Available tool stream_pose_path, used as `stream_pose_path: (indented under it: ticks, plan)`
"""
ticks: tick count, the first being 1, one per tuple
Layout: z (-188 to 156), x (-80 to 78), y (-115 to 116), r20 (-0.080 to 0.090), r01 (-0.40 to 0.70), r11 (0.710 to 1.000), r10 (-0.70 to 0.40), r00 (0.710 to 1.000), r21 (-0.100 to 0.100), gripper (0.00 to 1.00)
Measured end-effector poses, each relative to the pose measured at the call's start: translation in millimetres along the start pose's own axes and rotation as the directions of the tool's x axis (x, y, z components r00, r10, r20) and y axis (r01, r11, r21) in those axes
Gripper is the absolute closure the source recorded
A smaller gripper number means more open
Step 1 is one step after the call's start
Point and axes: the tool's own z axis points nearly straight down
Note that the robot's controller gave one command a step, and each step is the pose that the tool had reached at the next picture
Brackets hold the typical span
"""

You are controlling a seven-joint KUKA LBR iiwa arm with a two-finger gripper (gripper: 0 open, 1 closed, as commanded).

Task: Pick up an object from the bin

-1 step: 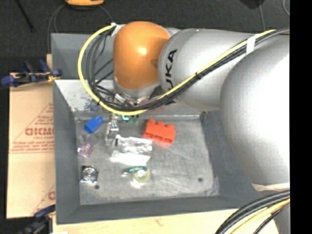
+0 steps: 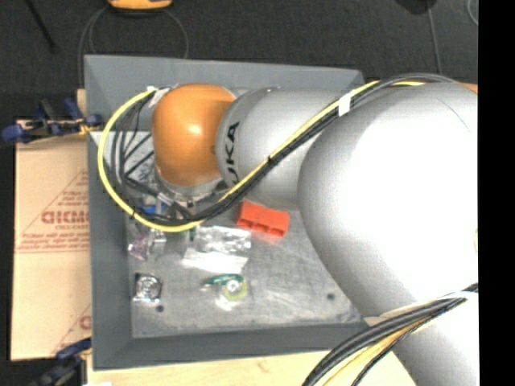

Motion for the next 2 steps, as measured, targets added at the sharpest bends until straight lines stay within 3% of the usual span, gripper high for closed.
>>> stream_pose_path:
  ticks: [1,2]
  plan:
    - [5.9,-12.7,-4.9,0.013,-0.087,0.996,0.087,0.996,-0.006,0.00]
    - [19.4,-9.4,-11.2,-0.016,-0.169,0.986,0.169,0.986,0.011,0.00]
